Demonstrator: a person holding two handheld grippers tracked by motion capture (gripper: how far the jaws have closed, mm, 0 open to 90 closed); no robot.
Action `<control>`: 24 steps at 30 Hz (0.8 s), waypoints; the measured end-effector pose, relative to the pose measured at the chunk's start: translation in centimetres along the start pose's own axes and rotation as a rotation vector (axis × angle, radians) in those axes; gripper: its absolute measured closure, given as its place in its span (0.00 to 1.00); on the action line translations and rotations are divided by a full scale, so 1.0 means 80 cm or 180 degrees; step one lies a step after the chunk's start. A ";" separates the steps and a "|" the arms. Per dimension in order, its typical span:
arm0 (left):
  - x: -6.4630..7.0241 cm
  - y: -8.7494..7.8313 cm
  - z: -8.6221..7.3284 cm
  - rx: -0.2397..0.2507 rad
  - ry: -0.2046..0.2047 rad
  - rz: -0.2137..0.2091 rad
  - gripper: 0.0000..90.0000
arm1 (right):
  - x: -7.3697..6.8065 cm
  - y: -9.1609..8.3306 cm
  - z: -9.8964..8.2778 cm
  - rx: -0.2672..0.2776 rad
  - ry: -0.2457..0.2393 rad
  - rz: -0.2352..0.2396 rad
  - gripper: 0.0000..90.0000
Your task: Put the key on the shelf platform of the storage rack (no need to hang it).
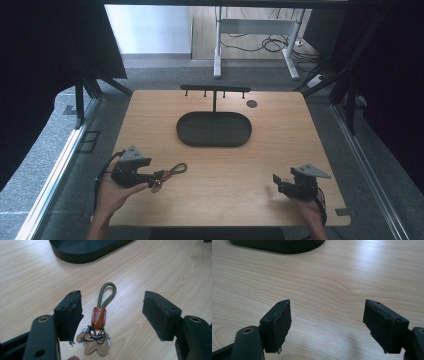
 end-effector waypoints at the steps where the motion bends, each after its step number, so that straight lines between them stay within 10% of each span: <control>1: 0.000 0.001 0.003 -0.0054 0.0029 -0.0002 0.37 | 0.000 -0.001 -0.001 0.0001 -0.0008 -0.0007 0.25; 24: 0.003 0.049 0.027 -0.0797 0.0396 -0.0166 0.41 | -0.007 -0.007 -0.010 -0.0053 -0.0105 0.0069 0.29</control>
Point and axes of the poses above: each handheld gripper's, and its own axes: y roughly forward along the jaws, z roughly out of its top, x roughly to its right, the point moved 2 cm from there along y, roughly forward along the jaws, and after that the axes turned 4 degrees about y, right-handed, at the moved point
